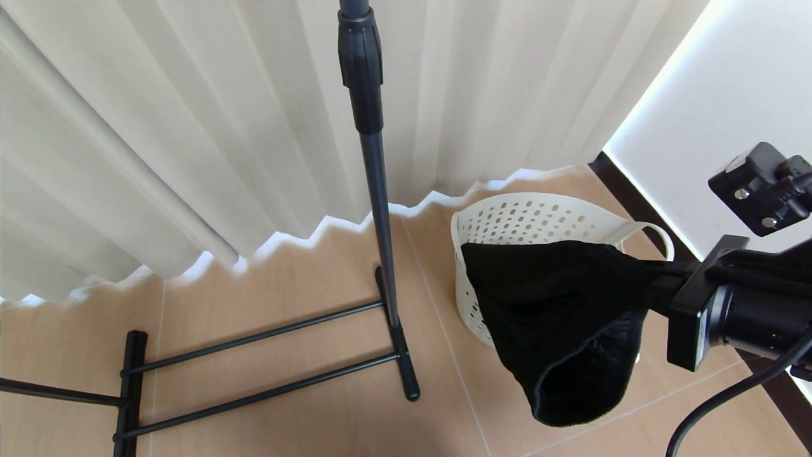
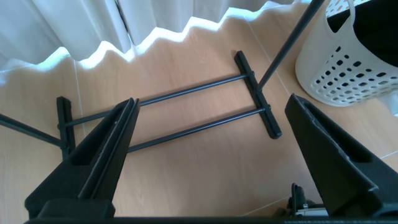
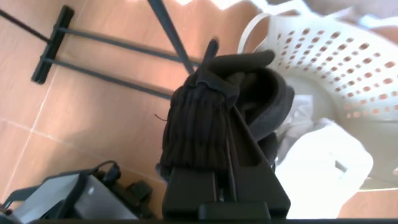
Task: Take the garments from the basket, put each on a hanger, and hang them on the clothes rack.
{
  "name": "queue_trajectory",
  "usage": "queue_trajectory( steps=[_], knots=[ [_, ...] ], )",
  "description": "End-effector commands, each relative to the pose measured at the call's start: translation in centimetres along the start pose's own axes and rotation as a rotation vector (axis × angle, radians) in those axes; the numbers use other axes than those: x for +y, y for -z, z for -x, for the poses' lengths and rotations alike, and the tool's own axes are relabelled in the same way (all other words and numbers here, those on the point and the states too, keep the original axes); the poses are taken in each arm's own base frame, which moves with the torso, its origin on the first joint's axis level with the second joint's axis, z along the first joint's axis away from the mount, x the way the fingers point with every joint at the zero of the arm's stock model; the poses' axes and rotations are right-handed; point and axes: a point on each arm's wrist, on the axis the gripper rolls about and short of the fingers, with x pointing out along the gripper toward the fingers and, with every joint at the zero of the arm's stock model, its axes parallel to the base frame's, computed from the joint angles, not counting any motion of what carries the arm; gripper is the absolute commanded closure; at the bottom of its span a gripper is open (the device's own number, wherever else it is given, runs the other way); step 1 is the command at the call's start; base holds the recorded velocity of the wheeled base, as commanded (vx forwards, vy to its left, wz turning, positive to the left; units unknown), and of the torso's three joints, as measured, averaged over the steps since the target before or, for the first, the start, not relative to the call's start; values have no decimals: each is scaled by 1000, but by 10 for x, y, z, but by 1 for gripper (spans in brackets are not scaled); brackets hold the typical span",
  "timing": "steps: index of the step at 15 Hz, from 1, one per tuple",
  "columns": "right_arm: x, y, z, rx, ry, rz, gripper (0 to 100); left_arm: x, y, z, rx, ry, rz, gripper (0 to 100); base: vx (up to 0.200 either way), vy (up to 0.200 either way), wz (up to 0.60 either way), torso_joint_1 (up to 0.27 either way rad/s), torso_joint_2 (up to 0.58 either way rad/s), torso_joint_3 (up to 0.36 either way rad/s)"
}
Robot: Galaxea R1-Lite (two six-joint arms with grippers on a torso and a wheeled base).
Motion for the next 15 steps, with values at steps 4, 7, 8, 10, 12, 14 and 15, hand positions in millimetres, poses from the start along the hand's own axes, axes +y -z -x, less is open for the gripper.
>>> queue_trajectory(
  steps=[4, 7, 8, 10, 12, 14, 15],
  knots=[
    [-1, 7, -4, -1, 53, 2, 100, 0, 0, 0, 1, -1, 0, 0, 0, 0, 0, 0, 4, 170],
    [-1, 10, -4, 7, 53, 3, 100, 0, 0, 0, 1, -1, 0, 0, 0, 0, 0, -1, 1, 199],
    [-1, 10, -4, 5, 53, 3, 100, 0, 0, 0, 1, -1, 0, 0, 0, 0, 0, 2, -2, 207],
    [-1, 10, -3, 4, 52, 2, 100, 0, 0, 0, 1, -1, 0, 0, 0, 0, 0, -2, 2, 198],
    [-1, 10, -3, 4, 50, 4, 100, 0, 0, 0, 1, -1, 0, 0, 0, 0, 0, 2, 7, 205],
    [-1, 12, -3, 8, 51, 5, 100, 0, 0, 0, 1, 1, 0, 0, 0, 0, 0, -7, -105, 90],
    [-1, 12, -3, 10, 51, 5, 100, 0, 0, 0, 1, 1, 0, 0, 0, 0, 0, 12, -290, -80]
  ],
)
